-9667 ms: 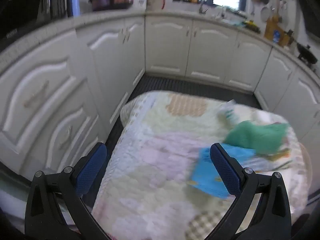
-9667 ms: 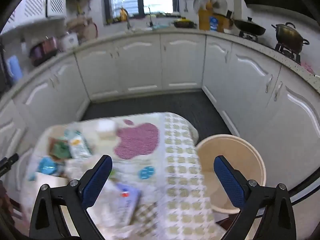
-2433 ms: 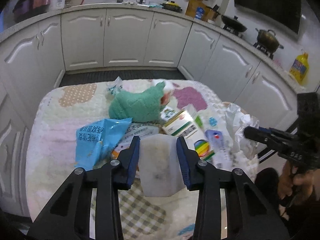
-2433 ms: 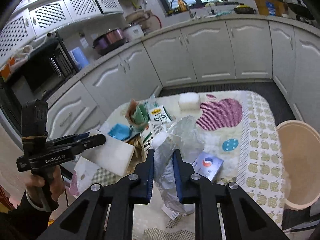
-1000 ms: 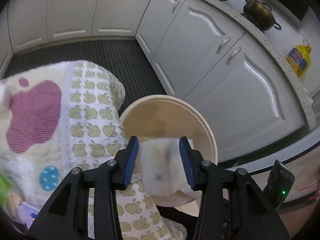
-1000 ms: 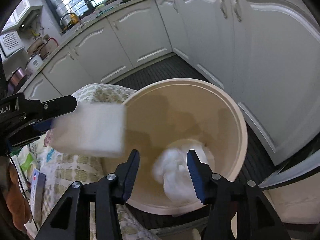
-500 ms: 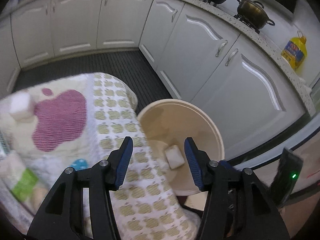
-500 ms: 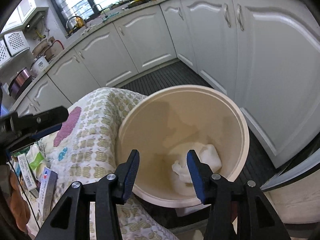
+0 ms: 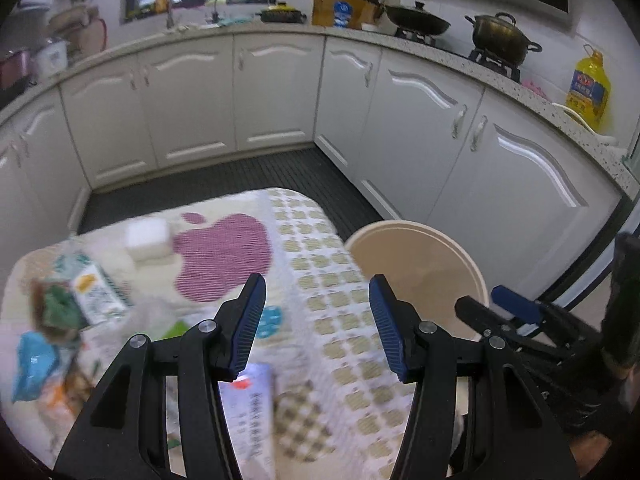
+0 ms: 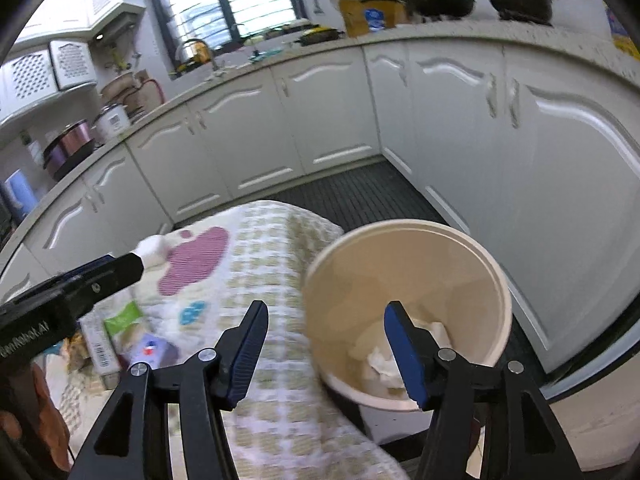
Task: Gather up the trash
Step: 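Move both open tools back over the table items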
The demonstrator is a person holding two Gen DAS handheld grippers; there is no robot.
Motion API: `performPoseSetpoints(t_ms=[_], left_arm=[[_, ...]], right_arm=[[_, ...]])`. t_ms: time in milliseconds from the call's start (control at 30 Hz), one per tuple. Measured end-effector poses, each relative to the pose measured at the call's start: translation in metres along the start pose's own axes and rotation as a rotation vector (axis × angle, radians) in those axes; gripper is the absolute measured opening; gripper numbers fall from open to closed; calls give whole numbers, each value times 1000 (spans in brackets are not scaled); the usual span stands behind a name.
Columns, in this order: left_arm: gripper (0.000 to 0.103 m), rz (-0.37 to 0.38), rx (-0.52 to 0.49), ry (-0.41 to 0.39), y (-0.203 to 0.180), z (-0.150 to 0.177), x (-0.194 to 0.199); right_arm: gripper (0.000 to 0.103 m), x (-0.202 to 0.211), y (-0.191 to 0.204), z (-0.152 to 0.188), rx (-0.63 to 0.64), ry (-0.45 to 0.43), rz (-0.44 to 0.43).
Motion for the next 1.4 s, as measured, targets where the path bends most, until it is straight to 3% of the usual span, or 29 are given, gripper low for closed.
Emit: performPoseSetpoints(t_ms=[233, 633, 1133, 1400], left_arm=[[55, -82, 1, -66, 34, 12, 39], [61, -157, 54, -146, 85, 31, 85], [65, -200, 123, -155, 135, 54, 112], [66, -160, 136, -156, 180, 69, 136]], right_arm=[[61, 15, 45, 0, 59, -38, -45], [67, 26, 107, 9, 145, -49, -92], [68, 28, 156, 17, 233, -39, -137], [68, 27, 174, 23, 271, -22, -162]])
Point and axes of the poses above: each gripper's, at about its wrist camera, not at the fingertips, and x roughly against the way its jaws point, y to its left, z to its underside, the point moved 4 cm from there along -x, roughly the way its jaws point, and after that the axes turned 3 degrees about z, right-handed, at the moved point
